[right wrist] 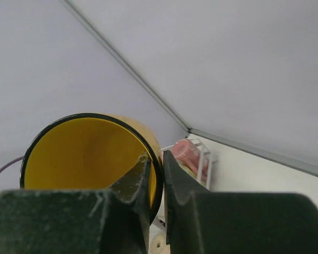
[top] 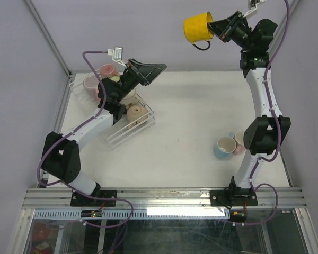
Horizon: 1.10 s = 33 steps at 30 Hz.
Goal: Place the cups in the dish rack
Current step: Pick up the cup at the center of the board.
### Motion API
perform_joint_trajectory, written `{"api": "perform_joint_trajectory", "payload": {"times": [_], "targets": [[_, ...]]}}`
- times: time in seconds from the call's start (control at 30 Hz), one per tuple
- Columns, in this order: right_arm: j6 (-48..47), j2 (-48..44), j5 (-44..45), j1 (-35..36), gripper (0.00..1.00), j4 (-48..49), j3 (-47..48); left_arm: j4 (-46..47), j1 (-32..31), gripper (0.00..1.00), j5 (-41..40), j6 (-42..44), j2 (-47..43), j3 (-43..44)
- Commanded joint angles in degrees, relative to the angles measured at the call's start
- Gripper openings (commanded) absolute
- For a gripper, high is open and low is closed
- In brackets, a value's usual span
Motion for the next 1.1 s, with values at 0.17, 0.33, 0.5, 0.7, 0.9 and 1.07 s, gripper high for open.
{"api": "perform_joint_trajectory", "payload": {"times": [0.17, 0.33, 0.5, 0.7, 0.9, 1.07], "targets": [[13.94, -9.06, -3.68, 1.41, 0.0, 18.84, -0.52, 22.02, -6.6, 0.95, -3.42, -3.47, 7.94, 6.44], [14.98, -10.53, -4.33, 1.76, 0.0, 21.91, -2.22, 21.72, -9.49, 0.96, -3.9, -3.01, 11.71, 10.98], [15.25, -11.43, -5.29, 2.68, 0.0, 24.39, -4.2, 19.8, -11.18, 0.96, -4.61, -2.65, 14.34, 15.31], [14.54, -12.48, -6.33, 5.04, 0.0, 25.9, -5.9, 19.24, -12.59, 0.95, -5.79, -2.25, 16.5, 18.58], [13.4, -13.43, -6.84, 6.94, 0.0, 25.89, -7.79, 18.87, -13.6, 0.87, -6.69, -2.56, 17.93, 20.24], [12.79, -14.1, -7.04, 8.84, 0.0, 25.71, -8.94, 19.26, -13.77, 0.8, -6.78, -3.14, 18.94, 21.7]]}}
